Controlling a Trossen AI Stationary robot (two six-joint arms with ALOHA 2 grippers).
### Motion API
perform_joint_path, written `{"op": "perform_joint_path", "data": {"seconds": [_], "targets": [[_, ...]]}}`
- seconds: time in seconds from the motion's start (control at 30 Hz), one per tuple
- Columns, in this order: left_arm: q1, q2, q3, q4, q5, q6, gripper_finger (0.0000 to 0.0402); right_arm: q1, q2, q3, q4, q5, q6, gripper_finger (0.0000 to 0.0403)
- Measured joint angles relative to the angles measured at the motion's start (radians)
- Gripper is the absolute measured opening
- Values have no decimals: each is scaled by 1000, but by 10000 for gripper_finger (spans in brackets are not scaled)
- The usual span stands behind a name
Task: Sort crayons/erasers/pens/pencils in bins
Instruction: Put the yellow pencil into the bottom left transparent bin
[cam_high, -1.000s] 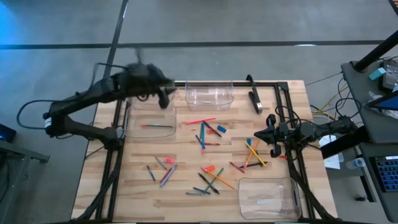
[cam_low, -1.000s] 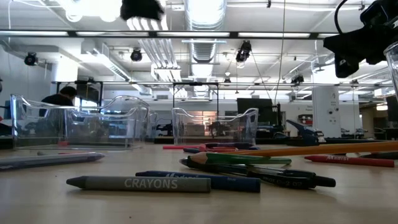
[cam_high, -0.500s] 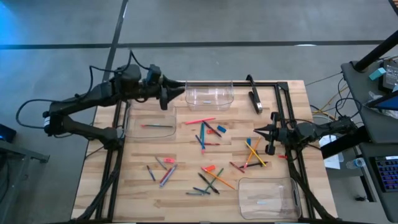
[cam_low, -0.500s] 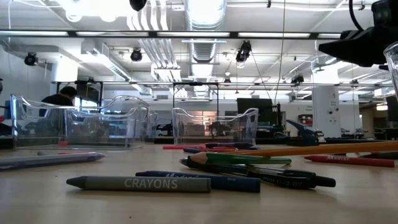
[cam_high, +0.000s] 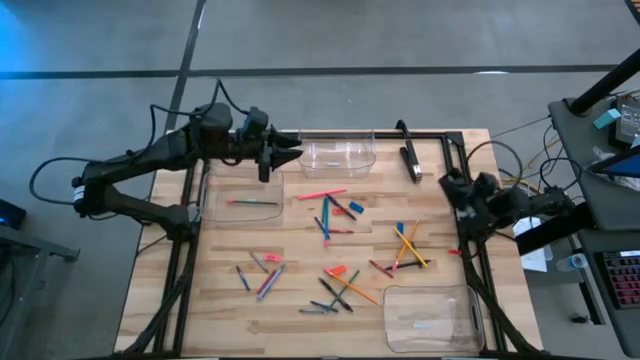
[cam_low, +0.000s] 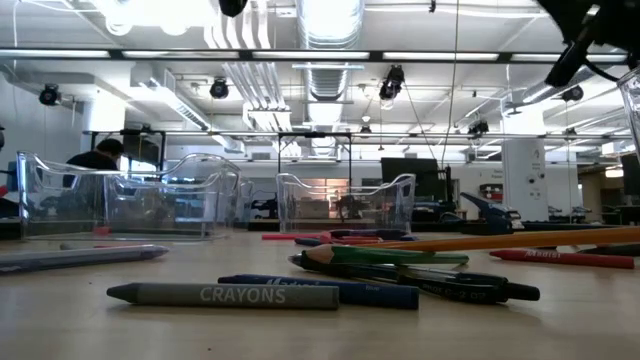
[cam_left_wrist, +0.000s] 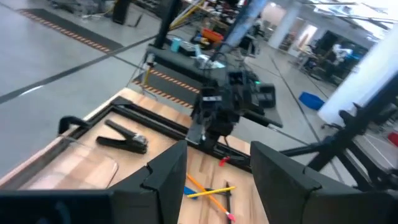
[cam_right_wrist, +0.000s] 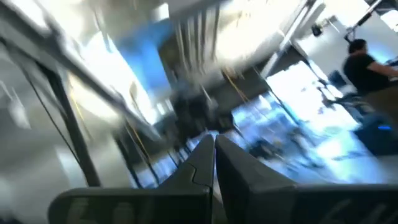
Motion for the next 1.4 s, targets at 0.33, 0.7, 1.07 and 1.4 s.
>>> {"op": "perform_joint_path", "data": {"seconds": [0.33, 0.7, 1.07, 1.4], "targets": [[0, -43, 0, 7, 3, 95, 162, 0, 0, 0, 277, 19, -114, 9], [3, -100, 0, 3, 7, 211, 162, 0, 49, 182, 300, 20, -215, 9], [5, -133, 0, 7, -9, 275, 162, 0, 440, 571, -182, 149, -246, 9], [5, -201, -1, -75, -12, 301, 162, 0, 722, 982, -1392, 300, 495, 9]]}}
